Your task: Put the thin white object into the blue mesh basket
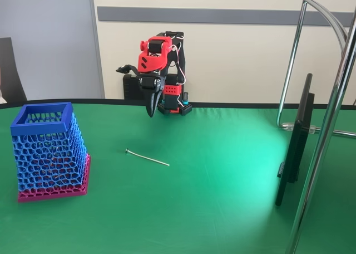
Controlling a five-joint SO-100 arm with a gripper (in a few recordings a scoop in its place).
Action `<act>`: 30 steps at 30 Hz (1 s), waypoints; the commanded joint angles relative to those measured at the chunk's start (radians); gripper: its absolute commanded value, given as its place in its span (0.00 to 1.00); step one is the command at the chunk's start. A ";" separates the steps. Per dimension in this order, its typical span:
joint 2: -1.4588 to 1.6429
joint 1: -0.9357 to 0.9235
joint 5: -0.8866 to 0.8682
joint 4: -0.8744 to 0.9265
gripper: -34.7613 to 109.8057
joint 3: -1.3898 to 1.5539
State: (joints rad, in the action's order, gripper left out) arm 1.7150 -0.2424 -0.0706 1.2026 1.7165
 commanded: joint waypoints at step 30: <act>-0.546 -0.100 -0.094 0.241 0.24 -0.492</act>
State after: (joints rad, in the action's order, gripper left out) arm 1.1658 -0.3359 -0.1595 1.4312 1.2686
